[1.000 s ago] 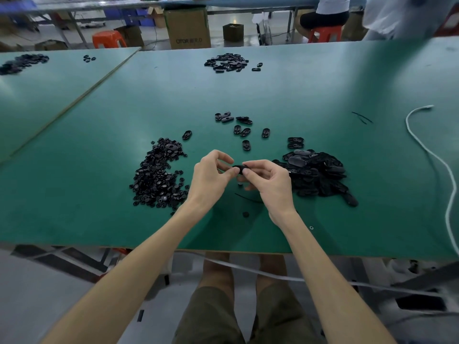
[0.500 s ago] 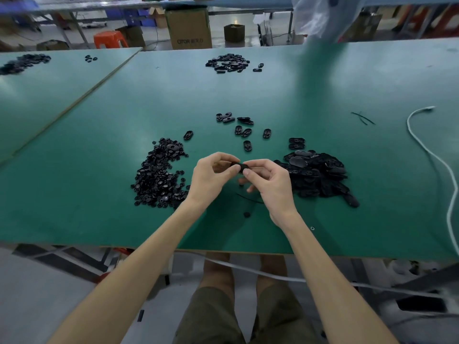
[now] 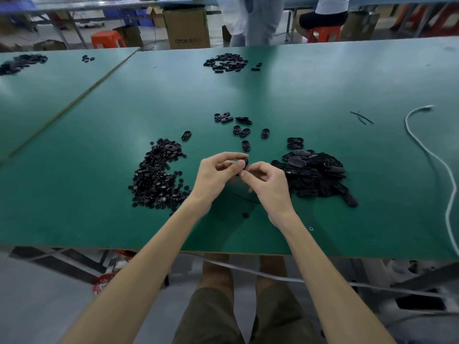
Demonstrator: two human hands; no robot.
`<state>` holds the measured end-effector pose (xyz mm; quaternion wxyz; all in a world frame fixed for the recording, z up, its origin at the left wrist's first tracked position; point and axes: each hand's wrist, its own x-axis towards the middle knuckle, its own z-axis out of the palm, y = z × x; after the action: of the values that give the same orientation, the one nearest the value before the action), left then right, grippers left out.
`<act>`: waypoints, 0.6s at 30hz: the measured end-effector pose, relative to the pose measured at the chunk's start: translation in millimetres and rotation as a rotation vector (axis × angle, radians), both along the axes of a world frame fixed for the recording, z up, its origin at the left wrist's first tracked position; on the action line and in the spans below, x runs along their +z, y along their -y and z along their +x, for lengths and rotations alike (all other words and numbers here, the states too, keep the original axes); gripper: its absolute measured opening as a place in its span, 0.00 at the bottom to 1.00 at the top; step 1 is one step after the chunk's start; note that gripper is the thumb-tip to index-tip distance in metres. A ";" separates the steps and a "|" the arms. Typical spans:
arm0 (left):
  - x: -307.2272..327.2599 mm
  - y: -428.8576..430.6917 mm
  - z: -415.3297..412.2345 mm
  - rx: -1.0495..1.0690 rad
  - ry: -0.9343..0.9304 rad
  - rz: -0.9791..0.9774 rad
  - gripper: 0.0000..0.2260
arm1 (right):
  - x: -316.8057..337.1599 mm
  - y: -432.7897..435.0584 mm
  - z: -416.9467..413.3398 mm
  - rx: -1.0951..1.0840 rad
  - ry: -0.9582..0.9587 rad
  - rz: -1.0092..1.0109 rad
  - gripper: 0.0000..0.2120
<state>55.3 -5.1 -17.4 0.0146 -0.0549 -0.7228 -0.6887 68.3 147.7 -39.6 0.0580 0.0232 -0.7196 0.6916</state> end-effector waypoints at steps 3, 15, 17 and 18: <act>1.8 5.1 -1.7 0.021 -0.009 0.021 0.08 | 2.0 0.8 0.2 -0.026 -0.013 -0.010 0.04; 1.9 10.6 3.5 -0.122 -0.022 -0.052 0.11 | 0.9 -0.8 -0.5 -0.065 -0.009 -0.029 0.05; 0.5 11.0 4.0 -0.109 -0.004 -0.030 0.11 | 0.7 -0.5 -0.6 -0.066 -0.001 -0.032 0.05; -0.4 11.2 3.9 -0.104 0.004 -0.022 0.11 | 0.7 -0.3 -0.6 -0.066 0.001 -0.033 0.05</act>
<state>59.1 -16.3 -17.8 -0.0233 -0.0911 -0.7264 -0.6808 67.7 148.0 -38.9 0.0808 -0.0016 -0.7084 0.7011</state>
